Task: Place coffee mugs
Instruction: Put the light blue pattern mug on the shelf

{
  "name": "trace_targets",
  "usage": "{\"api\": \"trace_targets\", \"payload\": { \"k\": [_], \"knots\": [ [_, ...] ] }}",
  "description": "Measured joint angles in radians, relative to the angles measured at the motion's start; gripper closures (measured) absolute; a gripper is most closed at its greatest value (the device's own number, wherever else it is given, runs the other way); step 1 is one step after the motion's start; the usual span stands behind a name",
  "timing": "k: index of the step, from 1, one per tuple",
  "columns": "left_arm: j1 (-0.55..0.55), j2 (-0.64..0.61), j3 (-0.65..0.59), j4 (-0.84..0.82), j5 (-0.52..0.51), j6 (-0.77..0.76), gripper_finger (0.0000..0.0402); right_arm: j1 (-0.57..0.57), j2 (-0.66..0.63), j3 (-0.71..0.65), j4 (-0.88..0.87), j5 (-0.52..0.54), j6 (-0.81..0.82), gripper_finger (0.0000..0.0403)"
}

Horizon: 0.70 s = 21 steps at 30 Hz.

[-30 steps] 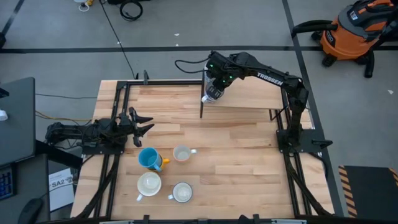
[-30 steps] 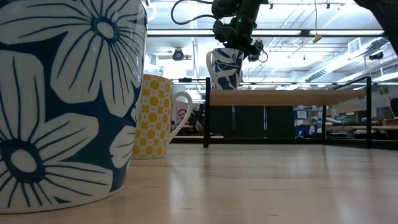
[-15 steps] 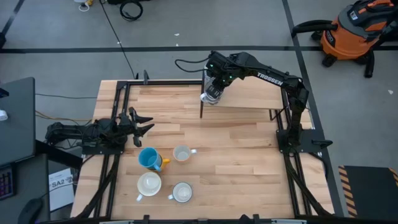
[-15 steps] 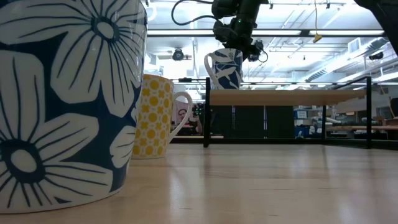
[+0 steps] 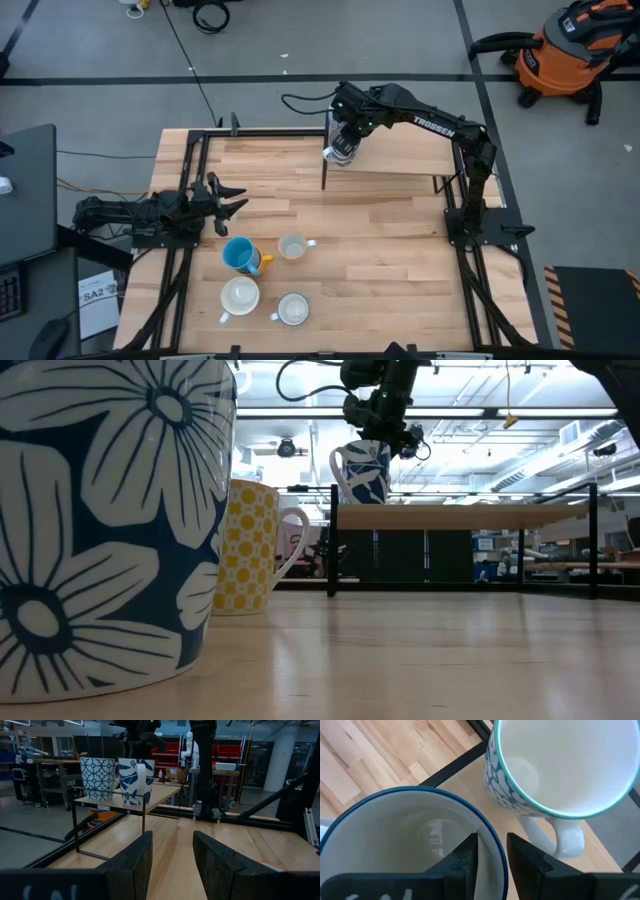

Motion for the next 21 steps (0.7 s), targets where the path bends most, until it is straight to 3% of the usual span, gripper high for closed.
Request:
{"api": "trace_targets", "payload": {
  "k": [12, 21],
  "knots": [
    [0.000, 0.000, 0.000, 0.000, 0.000, 0.000, 0.0253, -0.001, 0.000, 0.000, 0.004, -0.003, -0.005, 0.0292],
    [0.000, 0.000, 0.000, 0.000, 0.000, 0.000, 0.0253, -0.003, 0.000, 0.000, 0.005, -0.003, -0.007, 0.0266]
  ]
}}
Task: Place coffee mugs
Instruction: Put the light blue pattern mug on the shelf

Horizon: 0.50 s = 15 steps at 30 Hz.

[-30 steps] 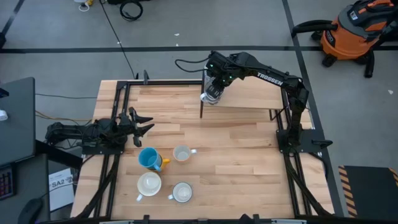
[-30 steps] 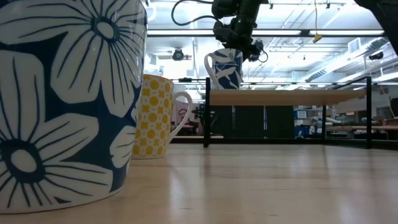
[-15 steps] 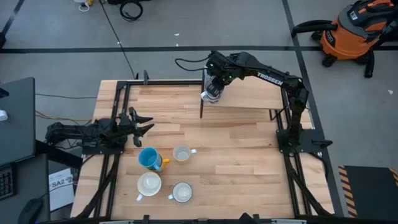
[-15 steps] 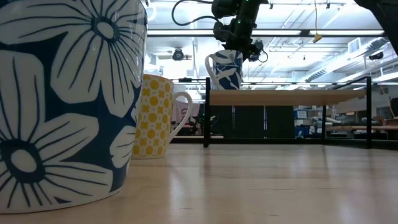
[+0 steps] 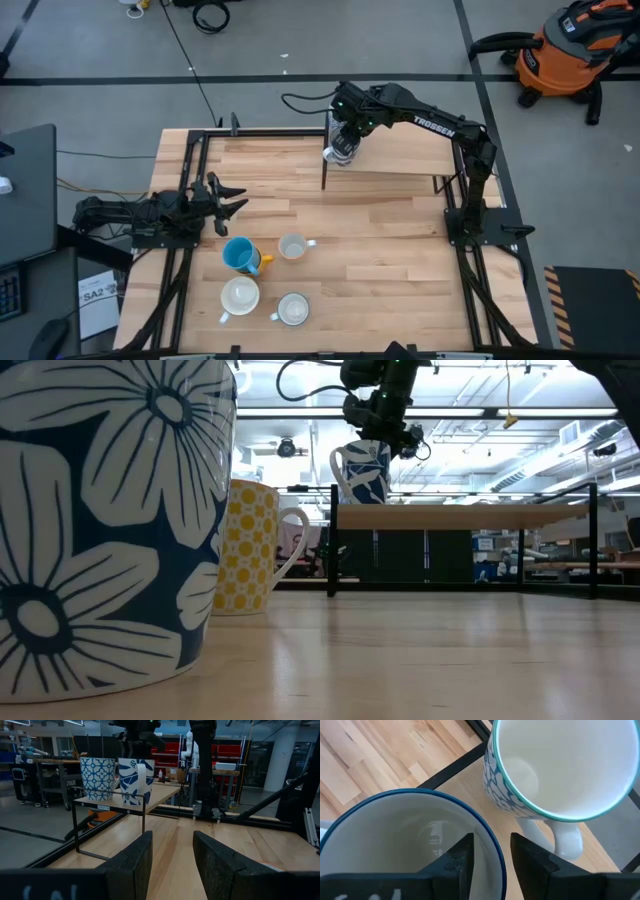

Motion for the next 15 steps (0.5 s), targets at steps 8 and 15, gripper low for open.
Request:
{"api": "trace_targets", "payload": {
  "k": [8, 15],
  "knots": [
    [0.000, 0.000, 0.000, 0.000, 0.000, 0.000, 0.0253, 0.000, 0.000, 0.000, 0.000, 0.000, -0.001, 0.0257],
    [0.000, 0.000, 0.000, 0.000, 0.000, 0.000, 0.0253, 0.000, 0.000, 0.000, -0.001, -0.001, -0.001, 0.0258]
  ]
}}
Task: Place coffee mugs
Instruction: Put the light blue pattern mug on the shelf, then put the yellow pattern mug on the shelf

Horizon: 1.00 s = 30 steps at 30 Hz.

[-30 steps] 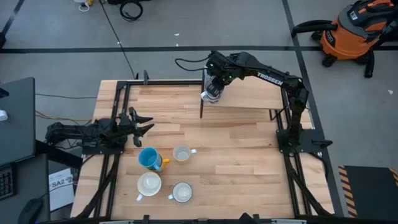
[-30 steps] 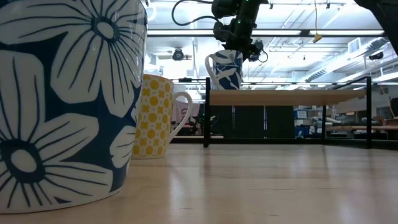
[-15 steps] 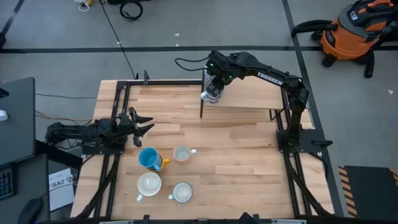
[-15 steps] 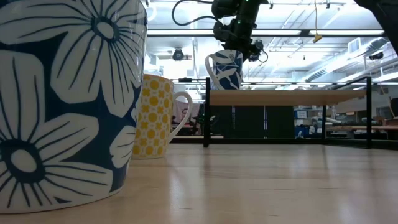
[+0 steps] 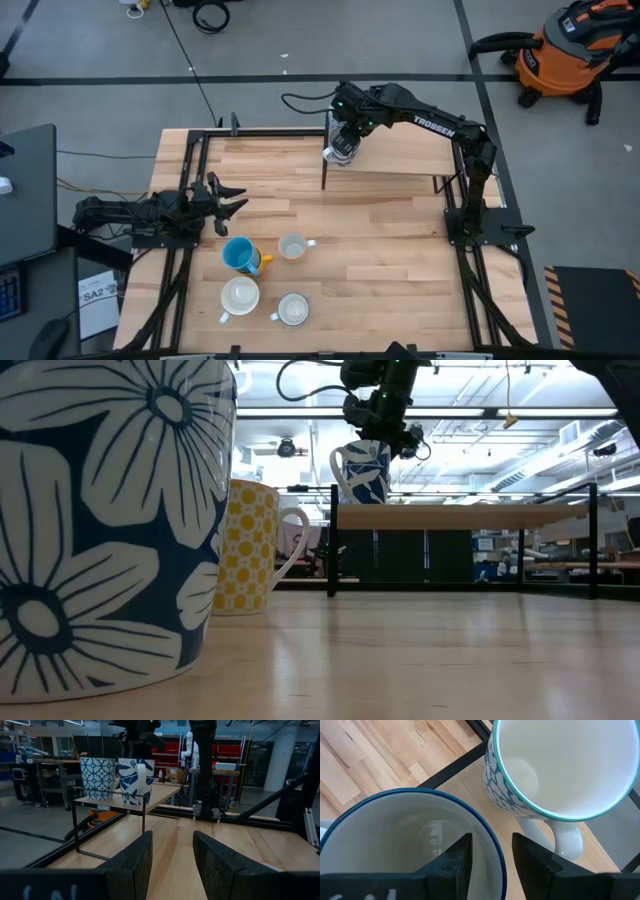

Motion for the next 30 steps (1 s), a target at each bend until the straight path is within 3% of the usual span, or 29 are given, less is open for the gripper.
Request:
{"api": "trace_targets", "payload": {
  "k": [16, 30],
  "knots": [
    [0.000, 0.000, 0.000, 0.000, 0.000, 0.000, 0.0253, 0.000, -0.002, 0.020, -0.019, -0.004, -0.044, 0.0258],
    [0.000, 0.000, 0.000, 0.000, 0.000, 0.000, 0.0253, 0.000, -0.005, 0.331, -0.142, -0.003, -0.043, 0.0259]
  ]
}}
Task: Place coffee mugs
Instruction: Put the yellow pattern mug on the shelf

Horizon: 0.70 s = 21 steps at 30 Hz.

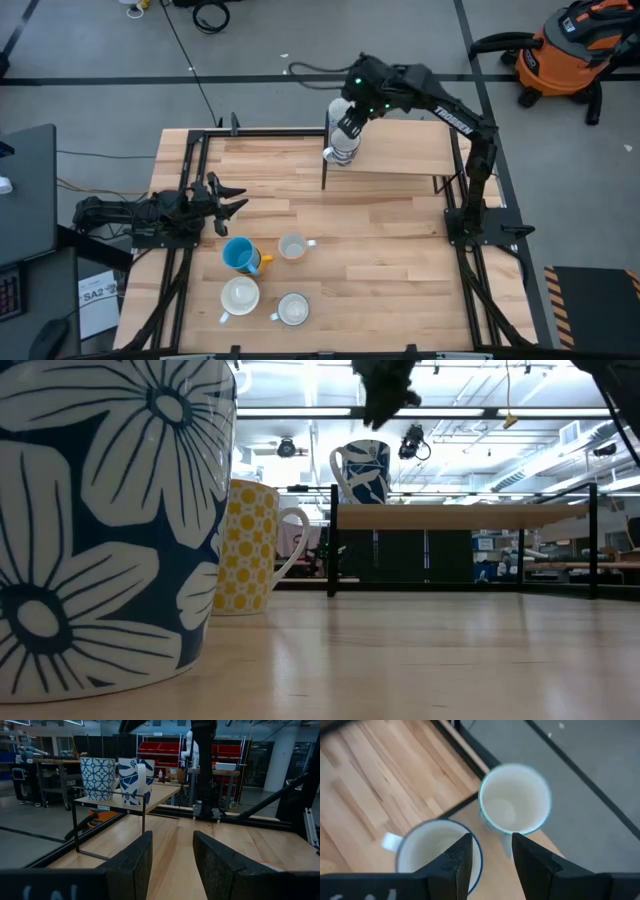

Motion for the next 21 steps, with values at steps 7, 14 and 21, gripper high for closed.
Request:
{"api": "trace_targets", "payload": {
  "k": [7, 14, 21],
  "knots": [
    [0.000, 0.000, 0.000, 0.000, -0.001, 0.000, 0.0253, 0.017, -0.057, 0.010, 0.056, -0.134, 0.054, 0.0259],
    [0.000, 0.000, 0.000, 0.026, 0.000, -0.039, 0.0253, 0.058, -0.063, 0.009, 0.044, -0.292, 0.162, 0.0259],
    [0.001, 0.006, 0.033, 0.091, 0.020, -0.159, 0.0253, 0.169, -0.062, 0.008, -0.035, -0.307, 0.084, 0.0259]
  ]
}}
